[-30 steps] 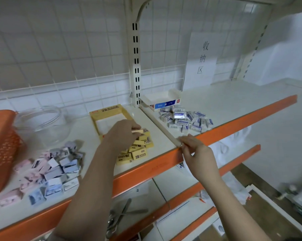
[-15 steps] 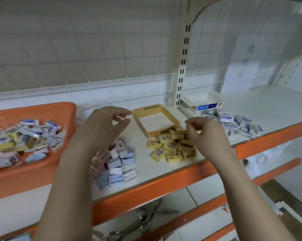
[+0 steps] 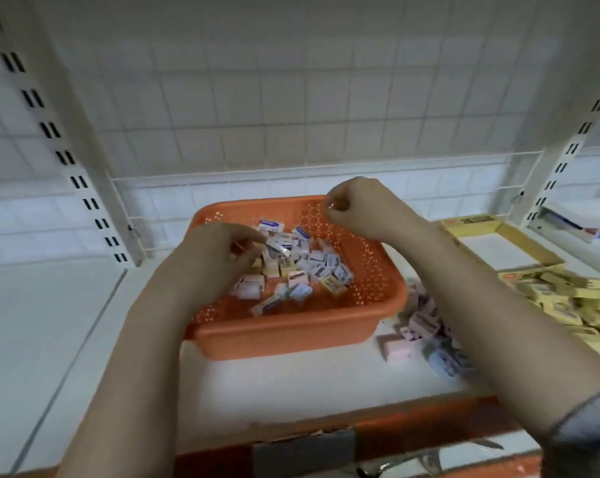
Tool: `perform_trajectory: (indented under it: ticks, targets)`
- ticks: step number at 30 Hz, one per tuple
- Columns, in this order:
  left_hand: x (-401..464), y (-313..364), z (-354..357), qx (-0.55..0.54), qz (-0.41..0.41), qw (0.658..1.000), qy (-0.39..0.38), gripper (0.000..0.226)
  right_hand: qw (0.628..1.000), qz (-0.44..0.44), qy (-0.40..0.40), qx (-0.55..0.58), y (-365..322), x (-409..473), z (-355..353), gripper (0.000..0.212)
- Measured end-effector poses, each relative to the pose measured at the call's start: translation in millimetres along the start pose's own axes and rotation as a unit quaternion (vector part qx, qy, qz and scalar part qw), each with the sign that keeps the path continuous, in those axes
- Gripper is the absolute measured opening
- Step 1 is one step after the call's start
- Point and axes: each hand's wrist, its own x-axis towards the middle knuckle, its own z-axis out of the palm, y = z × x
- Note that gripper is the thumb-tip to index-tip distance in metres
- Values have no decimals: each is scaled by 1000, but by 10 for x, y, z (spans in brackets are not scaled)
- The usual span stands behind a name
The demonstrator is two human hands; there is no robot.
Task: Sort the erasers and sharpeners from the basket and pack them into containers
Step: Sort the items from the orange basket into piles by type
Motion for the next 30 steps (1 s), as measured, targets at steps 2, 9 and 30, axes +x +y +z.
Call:
perform_trajectory:
  ticks: [2,9,30]
  targets:
    - [-23,-101,-14,13,-10,1000,-3,24,992,-23,-94,-78,-98,231,165,22]
    - [-63,-205,71,39,-56,996,52,26,900,-17,-250,-358,-82,497,561,20]
    - [857,-215,185,202,95,963,-153,29,963,105,159,190,-162,-456,-8,14]
